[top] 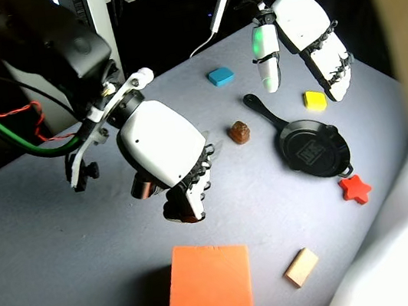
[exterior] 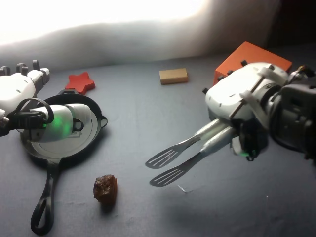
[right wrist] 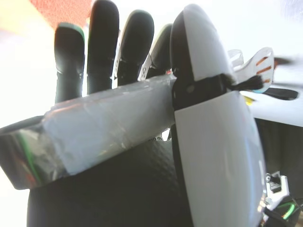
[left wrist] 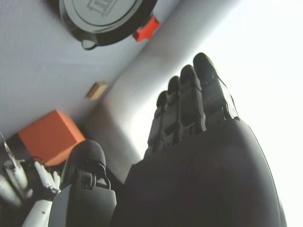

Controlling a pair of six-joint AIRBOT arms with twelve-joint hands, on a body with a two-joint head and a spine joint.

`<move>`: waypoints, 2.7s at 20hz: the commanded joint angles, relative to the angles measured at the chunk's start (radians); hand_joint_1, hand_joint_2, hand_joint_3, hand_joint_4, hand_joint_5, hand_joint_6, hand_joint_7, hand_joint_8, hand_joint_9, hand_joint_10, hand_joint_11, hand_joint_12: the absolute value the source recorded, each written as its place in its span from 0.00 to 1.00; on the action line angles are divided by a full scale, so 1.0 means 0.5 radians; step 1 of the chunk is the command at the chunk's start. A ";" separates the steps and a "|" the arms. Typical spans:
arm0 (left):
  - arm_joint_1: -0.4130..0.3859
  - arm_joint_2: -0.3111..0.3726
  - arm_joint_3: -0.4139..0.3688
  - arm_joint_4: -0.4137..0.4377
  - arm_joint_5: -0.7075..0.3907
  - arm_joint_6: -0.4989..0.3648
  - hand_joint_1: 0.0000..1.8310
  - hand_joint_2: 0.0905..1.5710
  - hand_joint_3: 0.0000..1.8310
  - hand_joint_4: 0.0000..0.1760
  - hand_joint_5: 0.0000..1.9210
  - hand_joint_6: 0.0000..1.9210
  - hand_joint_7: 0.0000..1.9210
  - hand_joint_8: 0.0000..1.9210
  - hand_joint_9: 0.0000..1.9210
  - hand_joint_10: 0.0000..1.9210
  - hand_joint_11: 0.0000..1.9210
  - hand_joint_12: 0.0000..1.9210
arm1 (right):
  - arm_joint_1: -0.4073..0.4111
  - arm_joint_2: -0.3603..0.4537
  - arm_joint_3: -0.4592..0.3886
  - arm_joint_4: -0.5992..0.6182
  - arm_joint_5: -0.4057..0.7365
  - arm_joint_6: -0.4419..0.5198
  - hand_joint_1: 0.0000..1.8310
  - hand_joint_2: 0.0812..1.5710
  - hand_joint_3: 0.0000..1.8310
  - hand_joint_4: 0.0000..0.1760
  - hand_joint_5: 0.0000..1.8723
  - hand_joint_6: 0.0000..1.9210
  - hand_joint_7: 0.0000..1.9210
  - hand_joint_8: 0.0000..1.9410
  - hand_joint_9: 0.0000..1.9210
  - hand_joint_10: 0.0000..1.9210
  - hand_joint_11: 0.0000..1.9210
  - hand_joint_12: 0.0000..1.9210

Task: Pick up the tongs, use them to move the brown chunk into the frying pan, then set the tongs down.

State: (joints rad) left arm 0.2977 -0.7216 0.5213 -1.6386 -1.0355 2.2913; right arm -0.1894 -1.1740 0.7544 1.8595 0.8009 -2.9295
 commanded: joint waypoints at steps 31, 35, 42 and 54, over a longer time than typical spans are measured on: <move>-0.007 0.002 0.002 0.129 -0.166 -0.010 0.00 0.79 0.00 0.00 0.00 0.00 0.04 0.00 0.05 0.00 0.00 0.20 | 0.057 -0.557 0.205 -0.450 0.132 0.214 0.61 0.75 0.00 0.00 0.43 0.65 0.51 0.24 0.41 0.44 0.24 0.82; -0.021 0.002 0.028 0.159 -0.203 -0.042 0.00 0.80 0.00 0.00 0.00 0.00 0.04 0.00 0.04 0.00 0.00 0.18 | 0.011 -0.570 0.249 -0.474 0.114 0.219 0.61 0.75 0.00 0.00 0.43 0.65 0.52 0.24 0.41 0.44 0.24 0.82; -0.014 0.005 0.044 0.173 -0.308 -0.145 0.00 0.80 0.00 0.00 0.00 0.00 0.04 0.00 0.04 0.00 0.00 0.17 | -0.034 -0.575 0.250 -0.474 0.102 0.213 0.61 0.75 0.00 0.00 0.43 0.65 0.52 0.23 0.41 0.45 0.24 0.82; 0.015 0.013 0.014 0.081 -0.523 -0.165 0.00 0.79 0.00 0.00 0.00 0.00 0.05 0.00 0.05 0.00 0.00 0.19 | -0.010 -0.556 0.249 -0.472 0.074 0.149 0.60 0.76 0.00 0.00 0.41 0.67 0.49 0.24 0.38 0.45 0.21 0.83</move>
State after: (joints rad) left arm 0.3077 -0.7254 0.5274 -1.6836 -1.2339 2.2093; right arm -0.2104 -1.4574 0.8818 1.7042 0.8303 -2.8502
